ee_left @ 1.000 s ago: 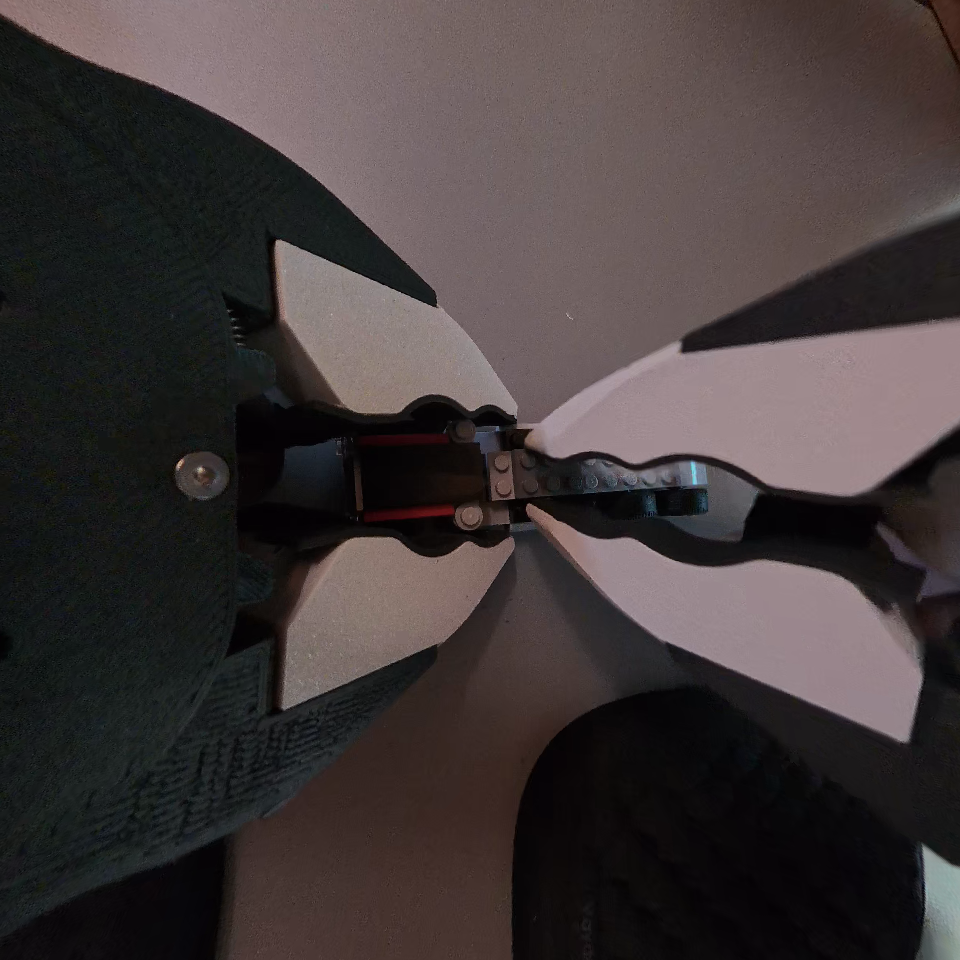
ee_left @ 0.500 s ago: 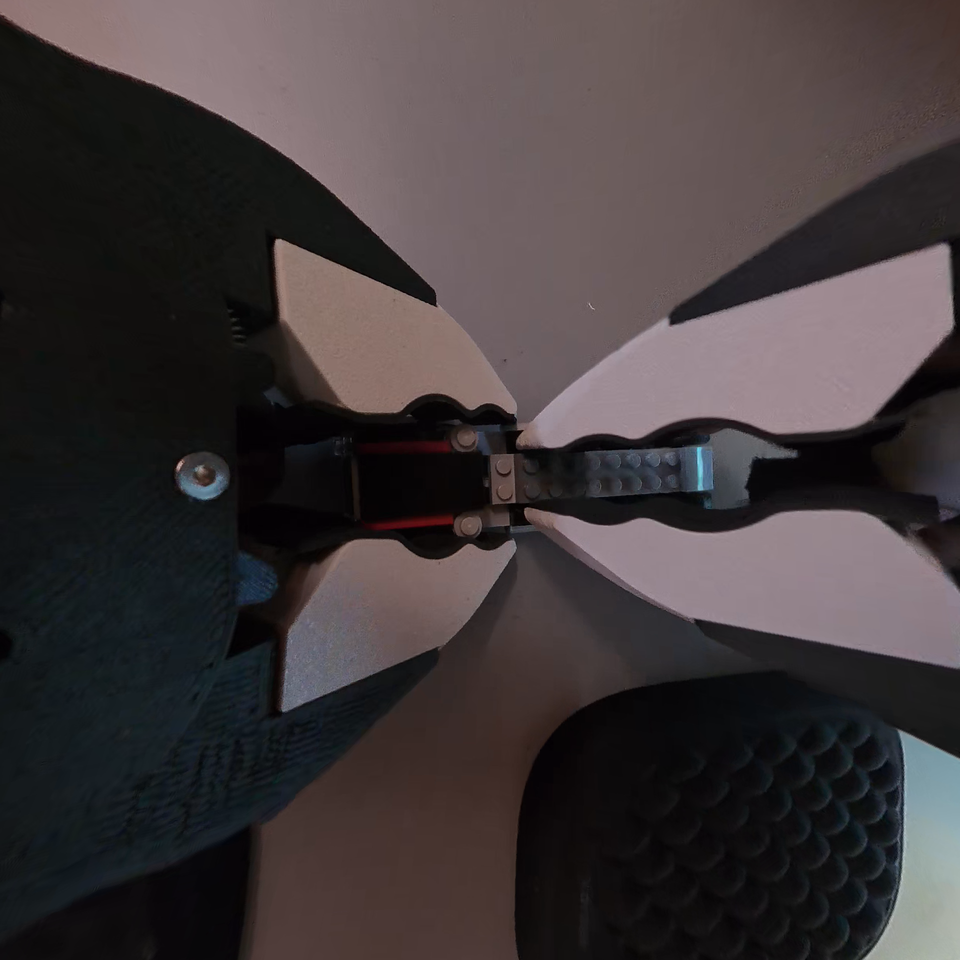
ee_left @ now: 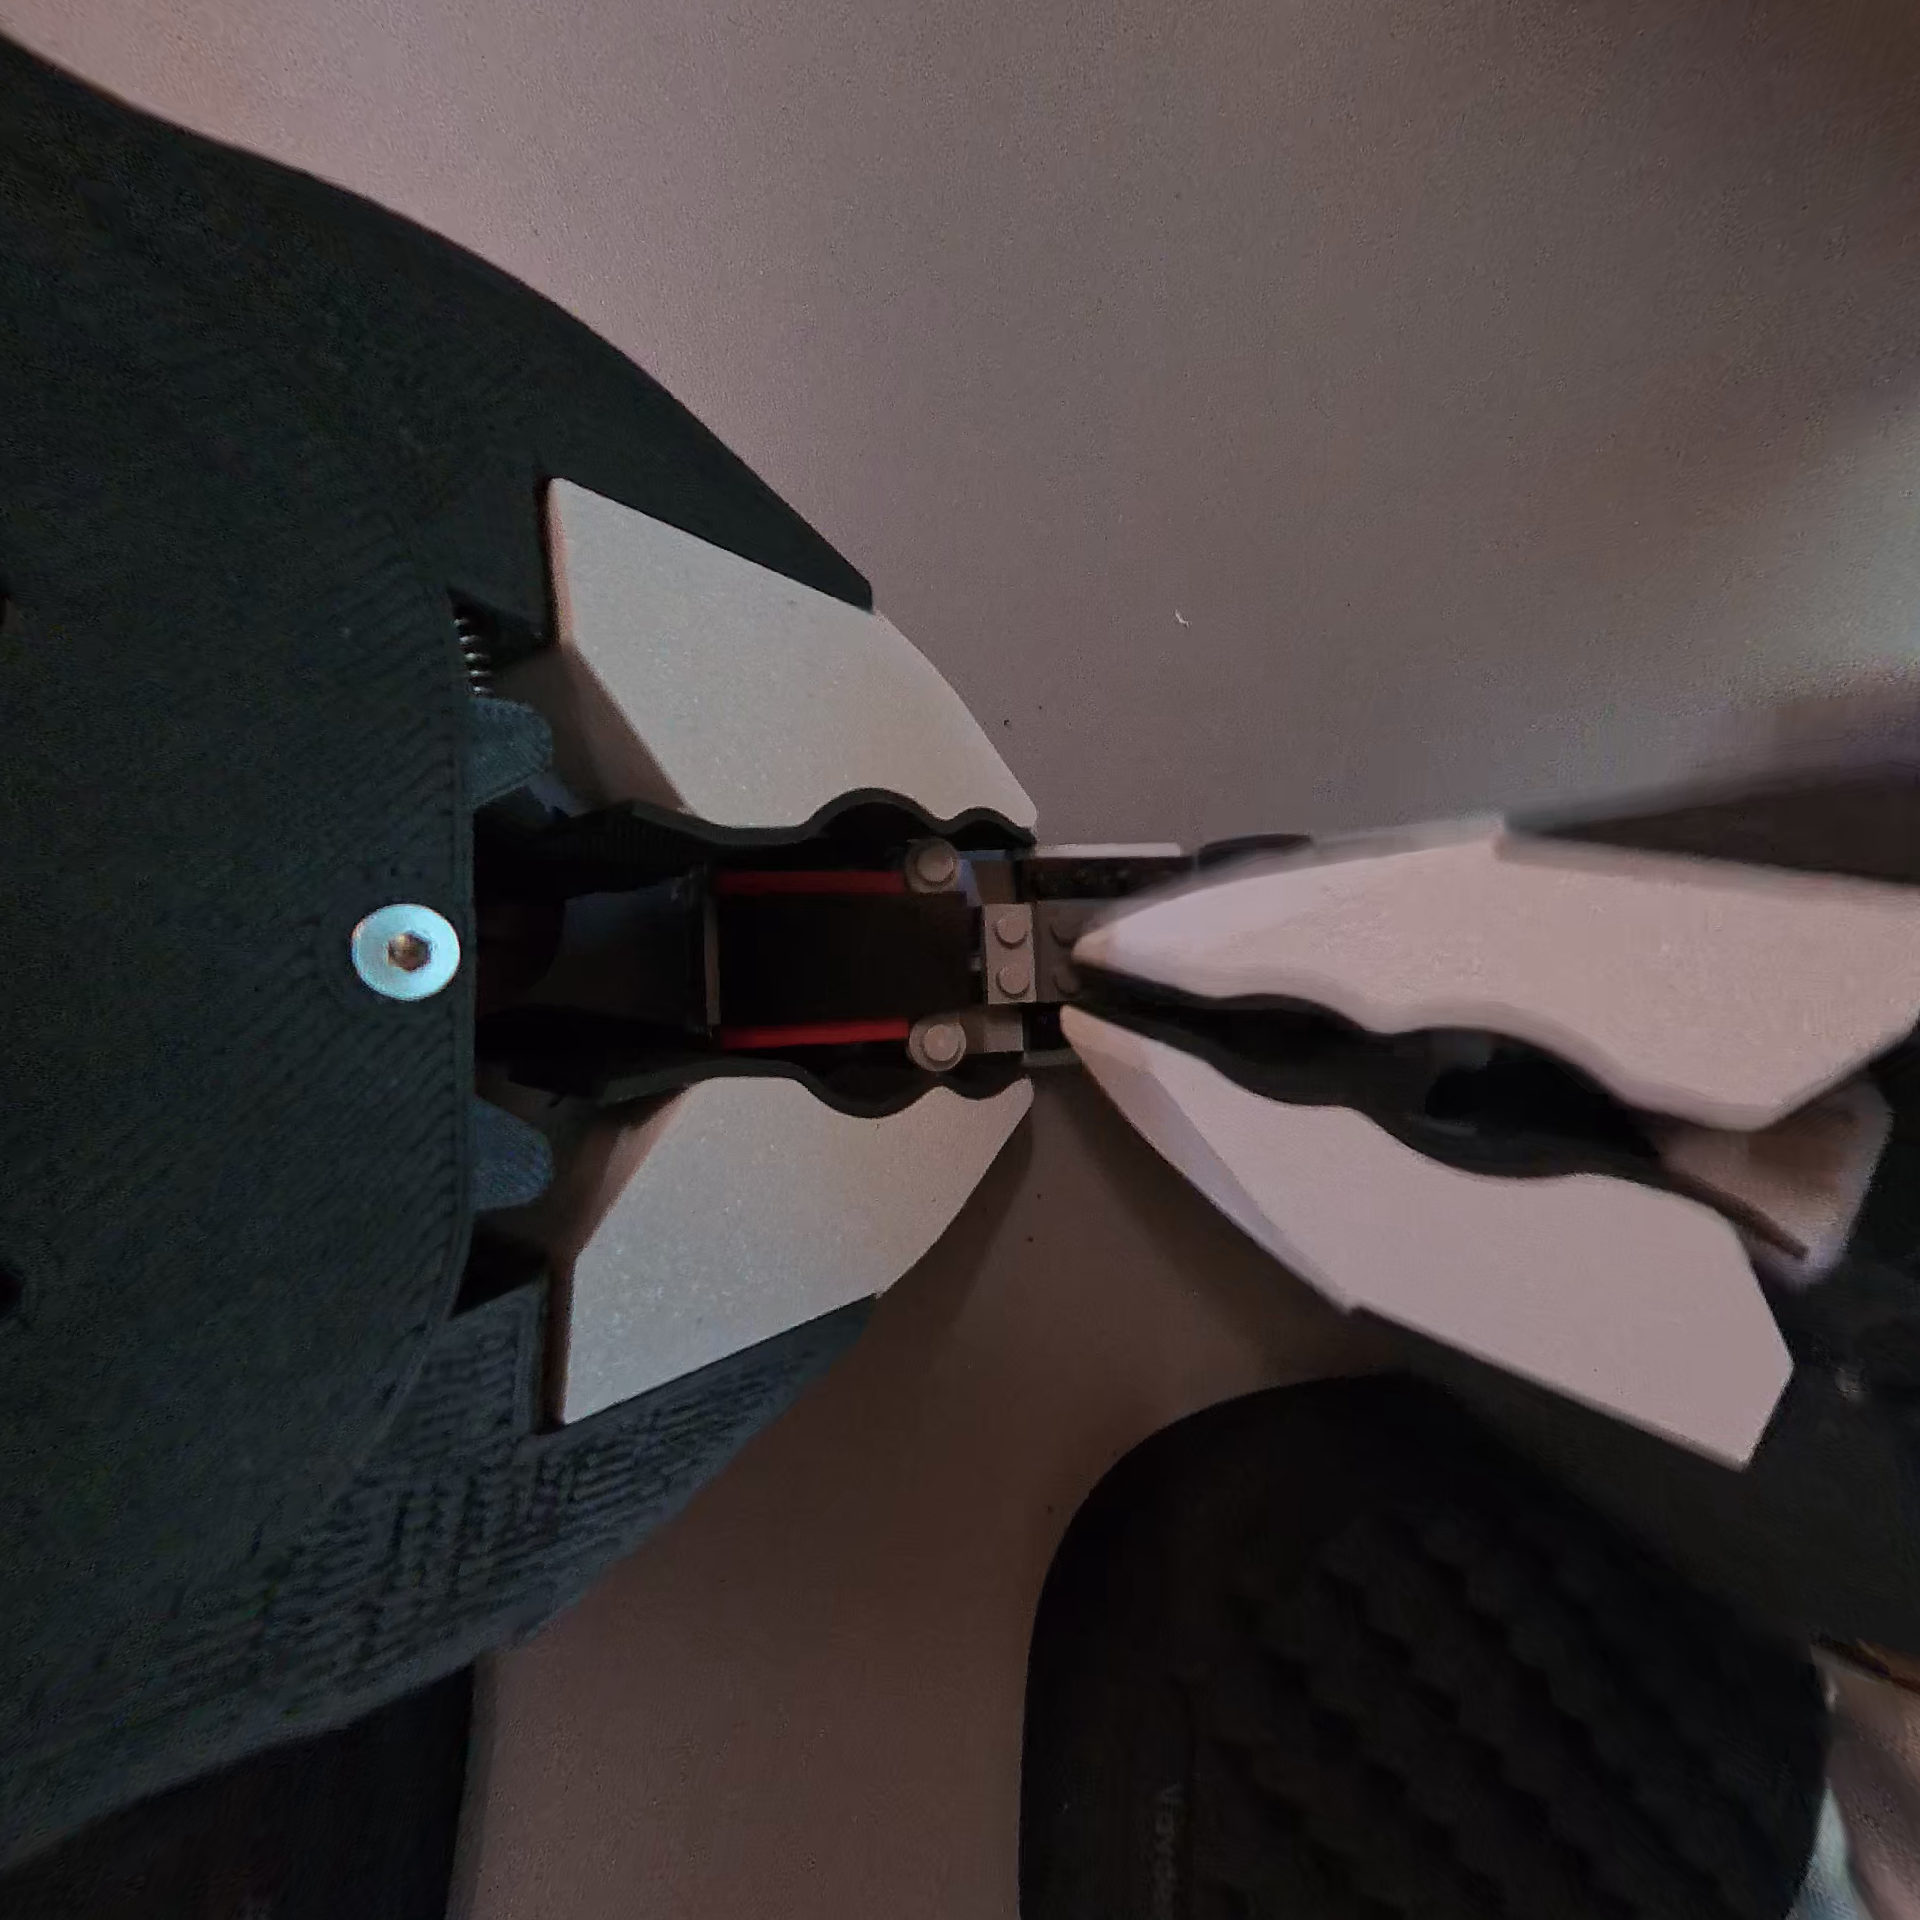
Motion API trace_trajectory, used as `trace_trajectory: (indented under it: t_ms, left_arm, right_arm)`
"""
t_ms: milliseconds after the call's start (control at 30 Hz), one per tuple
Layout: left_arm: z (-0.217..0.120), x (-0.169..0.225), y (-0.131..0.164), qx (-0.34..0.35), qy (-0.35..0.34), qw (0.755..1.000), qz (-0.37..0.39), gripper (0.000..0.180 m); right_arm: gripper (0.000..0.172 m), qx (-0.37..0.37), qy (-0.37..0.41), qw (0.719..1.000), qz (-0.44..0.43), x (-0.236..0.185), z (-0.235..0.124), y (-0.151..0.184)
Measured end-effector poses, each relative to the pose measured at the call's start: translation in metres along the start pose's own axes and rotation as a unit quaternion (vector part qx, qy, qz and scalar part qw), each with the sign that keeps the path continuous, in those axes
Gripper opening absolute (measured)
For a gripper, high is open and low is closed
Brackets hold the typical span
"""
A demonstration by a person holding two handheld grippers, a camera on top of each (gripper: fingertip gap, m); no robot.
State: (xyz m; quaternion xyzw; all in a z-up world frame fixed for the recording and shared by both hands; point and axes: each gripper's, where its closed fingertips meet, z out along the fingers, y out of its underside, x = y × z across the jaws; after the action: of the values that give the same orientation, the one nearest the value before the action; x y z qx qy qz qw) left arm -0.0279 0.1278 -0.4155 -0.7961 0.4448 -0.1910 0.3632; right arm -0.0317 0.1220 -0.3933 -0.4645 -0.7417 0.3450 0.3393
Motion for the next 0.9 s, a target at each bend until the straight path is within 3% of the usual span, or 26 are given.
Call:
trace_trajectory:
  t_ms: [200,333,400,433,500,533,667,800,900]
  left_arm:
    - [0.000,-0.001,0.000,-0.001,-0.006,1.000,-0.007,0.040]
    - [0.000,-0.002,0.000,-0.001,-0.007,1.000,-0.021,0.040]
    - [0.000,0.003,0.001,-0.005,0.001,1.000,0.001,0.040]
    - [0.001,0.003,0.000,-0.005,0.000,1.000,0.002,0.040]
    - [0.000,0.003,0.001,-0.004,0.007,1.000,-0.007,0.040]
    - [0.000,0.003,0.001,-0.004,0.008,1.000,-0.007,0.040]
    - [0.000,0.003,0.001,-0.003,0.011,1.000,0.000,0.040]
    - [0.000,0.004,0.001,-0.001,0.008,1.000,0.017,0.040]
    - [-0.001,0.004,0.001,-0.001,0.009,1.000,0.024,0.040]
  right_arm:
    - [0.003,-0.011,0.053,0.998,-0.012,0.002,0.000,0.000]
    - [0.000,-0.025,0.104,0.992,-0.068,0.005,-0.002,-0.002]
    - [0.000,0.021,0.210,0.975,-0.064,0.039,-0.025,-0.020]
    - [0.000,0.052,0.208,0.976,-0.040,0.045,-0.033,-0.026]
    - [0.000,0.061,0.121,0.989,-0.057,0.021,-0.023,-0.026]
    - [0.000,0.024,0.095,0.994,-0.057,0.014,-0.017,-0.014]
    - [0.040,-0.072,0.011,0.997,-0.002,0.007,-0.017,0.012]
    - [0.038,-0.155,-0.081,0.984,0.038,-0.001,-0.017,0.025]
    - [0.031,-0.201,-0.100,0.974,0.015,0.003,-0.014,0.026]
